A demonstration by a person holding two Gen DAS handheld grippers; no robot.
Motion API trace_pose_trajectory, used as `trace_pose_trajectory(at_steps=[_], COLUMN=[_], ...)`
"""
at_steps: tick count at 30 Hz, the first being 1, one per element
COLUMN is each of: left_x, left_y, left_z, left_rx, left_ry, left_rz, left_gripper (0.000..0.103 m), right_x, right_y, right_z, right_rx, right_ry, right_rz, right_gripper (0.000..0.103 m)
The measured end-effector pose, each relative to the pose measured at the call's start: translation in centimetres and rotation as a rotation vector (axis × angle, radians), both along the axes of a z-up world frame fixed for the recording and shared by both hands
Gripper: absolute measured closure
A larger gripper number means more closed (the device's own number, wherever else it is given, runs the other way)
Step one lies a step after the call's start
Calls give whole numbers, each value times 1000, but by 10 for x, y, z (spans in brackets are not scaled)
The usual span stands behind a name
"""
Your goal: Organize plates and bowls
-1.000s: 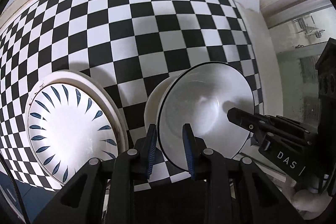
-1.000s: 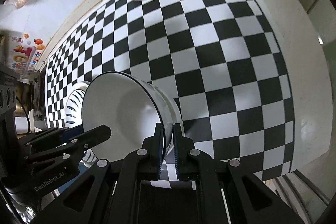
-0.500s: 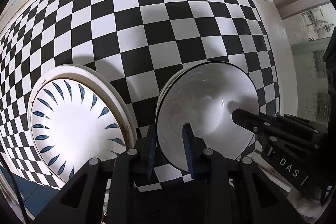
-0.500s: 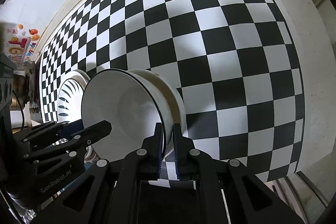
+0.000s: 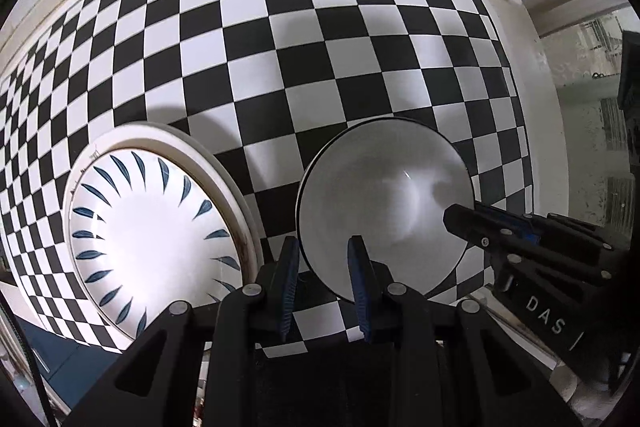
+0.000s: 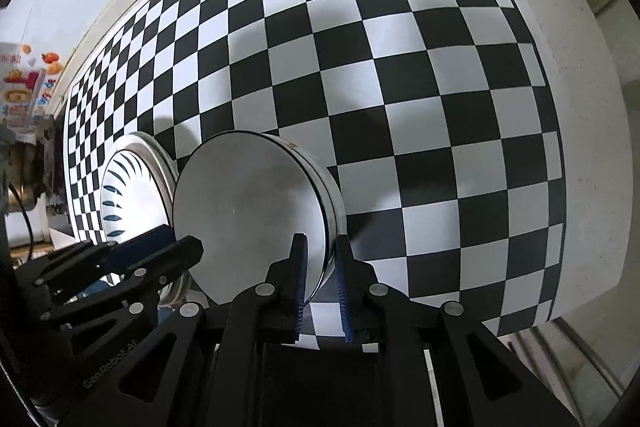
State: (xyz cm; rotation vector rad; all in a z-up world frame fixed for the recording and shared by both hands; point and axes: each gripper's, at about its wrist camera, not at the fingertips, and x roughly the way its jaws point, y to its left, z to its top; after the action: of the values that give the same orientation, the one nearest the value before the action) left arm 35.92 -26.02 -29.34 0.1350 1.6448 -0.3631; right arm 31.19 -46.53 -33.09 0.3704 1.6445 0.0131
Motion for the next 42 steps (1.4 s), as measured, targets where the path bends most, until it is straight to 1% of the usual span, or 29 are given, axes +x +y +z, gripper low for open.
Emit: trace_pose_trajectory(at_steps=[3, 5, 7, 10, 11, 12, 13, 14, 15, 17, 20, 22, 24, 27, 28, 31, 36, 37, 38, 39, 40, 41, 42], left_x=[-1, 0, 3, 18, 26, 37, 49, 62, 80, 105, 150, 178, 206, 240, 251, 275, 298, 301, 302, 303, 304, 304, 303], left_y=[0, 2, 6, 10, 11, 13, 14, 16, 17, 18, 19, 17, 15, 12, 11, 9, 6, 7, 6, 4, 3, 2, 1], left_z=[2, 7, 20, 45, 54, 62, 68, 73, 75, 76, 68, 57, 42, 17, 8, -14, -45, -51, -54, -57, -59, -60, -59], left_rx=[1, -13, -38, -60, -72, -88, -100, -108, -114, -115, -112, -121, -141, -149, -139, -130, -118, -118, -123, -125, -127, -131, -138], left_ry=[-8, -10, -27, -87, -108, -126, -138, -146, -152, -155, -159, -138, -110, -73, -63, -29, 20, 27, 30, 33, 33, 34, 31], left_rz=[-2, 13, 34, 61, 77, 98, 116, 131, 151, 181, 232, 258, 279, 301, 303, 316, 310, 308, 306, 302, 299, 297, 295], left_gripper=[81, 81, 81, 80, 79, 76, 76, 76, 76, 76, 76, 76, 76, 76, 76, 76, 76, 77, 77, 82, 85, 88, 91], right_x=[1, 1, 1, 9, 15, 22, 30, 41, 50, 72, 116, 141, 173, 218, 231, 271, 311, 314, 319, 322, 325, 327, 327], right_y=[-1, -4, -9, -21, -26, -31, -35, -42, -47, -56, -64, -67, -69, -71, -73, -73, -73, -73, -71, -70, -69, -67, -67], right_z=[1, 2, 6, 23, 30, 38, 44, 53, 58, 66, 70, 67, 56, 34, 27, 1, -35, -40, -46, -51, -55, -59, -60], right_rx=[7, 23, 45, 67, 69, 70, 71, 82, 92, 113, 124, 124, 147, 177, 177, 170, 170, 164, 155, 151, 144, 133, 124], right_ry=[4, 6, 2, -28, -43, -61, -78, -104, -119, -145, -187, -202, -200, -186, -180, -157, -112, -103, -96, -92, -87, -82, -84], right_rz=[3, -2, -14, -27, -31, -33, -36, -44, -49, -59, -63, -64, -72, -78, -78, -75, -69, -64, -57, -47, -40, -32, -28], right_gripper=[86, 86, 86, 86, 83, 76, 72, 65, 62, 61, 61, 61, 60, 61, 61, 61, 62, 63, 70, 79, 85, 90, 90])
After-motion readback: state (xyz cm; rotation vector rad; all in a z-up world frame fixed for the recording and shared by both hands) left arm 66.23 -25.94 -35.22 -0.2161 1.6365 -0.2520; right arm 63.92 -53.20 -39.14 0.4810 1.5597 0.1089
